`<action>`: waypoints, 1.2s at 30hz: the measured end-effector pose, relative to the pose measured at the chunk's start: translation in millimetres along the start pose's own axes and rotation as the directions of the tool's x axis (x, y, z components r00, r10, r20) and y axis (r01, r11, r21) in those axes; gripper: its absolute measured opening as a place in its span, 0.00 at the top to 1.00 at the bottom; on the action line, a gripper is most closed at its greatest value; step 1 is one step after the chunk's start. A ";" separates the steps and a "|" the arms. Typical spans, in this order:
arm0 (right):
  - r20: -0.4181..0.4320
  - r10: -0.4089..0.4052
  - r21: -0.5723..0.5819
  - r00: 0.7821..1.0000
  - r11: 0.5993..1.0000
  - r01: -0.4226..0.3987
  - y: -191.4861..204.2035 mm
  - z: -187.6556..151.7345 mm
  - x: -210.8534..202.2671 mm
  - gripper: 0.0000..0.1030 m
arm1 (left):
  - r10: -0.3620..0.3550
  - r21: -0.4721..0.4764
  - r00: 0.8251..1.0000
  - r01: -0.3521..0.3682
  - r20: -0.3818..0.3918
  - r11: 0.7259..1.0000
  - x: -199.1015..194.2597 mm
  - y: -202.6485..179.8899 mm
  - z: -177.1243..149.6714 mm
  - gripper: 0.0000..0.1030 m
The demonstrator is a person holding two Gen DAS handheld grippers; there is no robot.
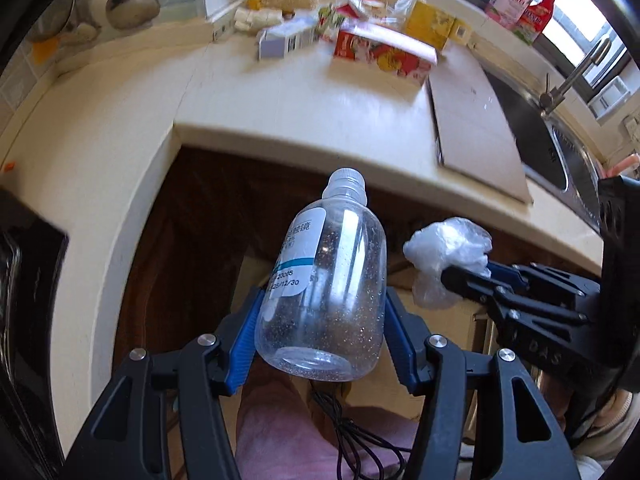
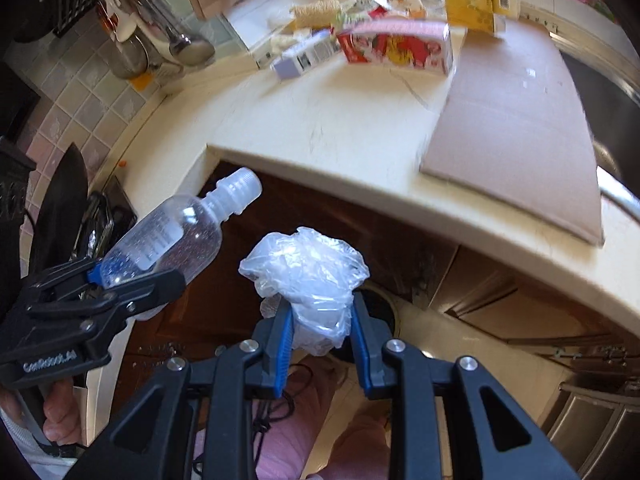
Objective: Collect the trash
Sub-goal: 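Carry the bottle and plastic bag down over the floor bin with both tools, then open both tools to drop the bottle and bag into the bin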
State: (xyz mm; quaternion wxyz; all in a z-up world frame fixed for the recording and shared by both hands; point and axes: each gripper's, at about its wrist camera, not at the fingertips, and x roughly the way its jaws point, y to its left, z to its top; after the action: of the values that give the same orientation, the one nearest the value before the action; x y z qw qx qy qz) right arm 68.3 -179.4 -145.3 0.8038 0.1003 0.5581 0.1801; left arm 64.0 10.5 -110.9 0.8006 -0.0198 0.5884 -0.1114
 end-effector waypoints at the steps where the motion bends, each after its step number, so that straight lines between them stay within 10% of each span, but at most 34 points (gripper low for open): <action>1: -0.011 0.003 0.010 1.000 1.000 -0.003 -2.0 -3.6 5.1 0.74 | -0.003 -0.008 1.000 0.003 -0.019 1.000 3.8 2.0 -4.8 0.46; 10: -0.187 0.002 0.133 0.982 0.991 0.023 -23.4 -44.6 108.6 0.74 | -0.034 -0.058 0.976 0.022 -0.216 0.998 101.6 34.2 -38.3 0.46; 23: -0.369 -0.103 0.202 0.924 0.961 0.188 -82.4 -86.6 335.0 0.70 | -0.049 -0.098 0.901 0.007 -0.431 0.995 349.5 96.4 -84.5 0.45; 36: -0.399 -0.056 0.285 0.915 0.941 0.181 -104.4 -92.3 378.4 0.43 | 0.066 -0.095 0.906 -0.116 -0.419 0.989 394.0 119.2 -72.4 0.14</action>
State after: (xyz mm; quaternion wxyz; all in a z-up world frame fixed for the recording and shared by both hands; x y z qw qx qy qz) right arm 118.8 -126.8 -541.8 0.6615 0.1558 0.7315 0.0549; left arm 125.3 54.3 -522.0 0.6593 -0.0153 0.7507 -0.0406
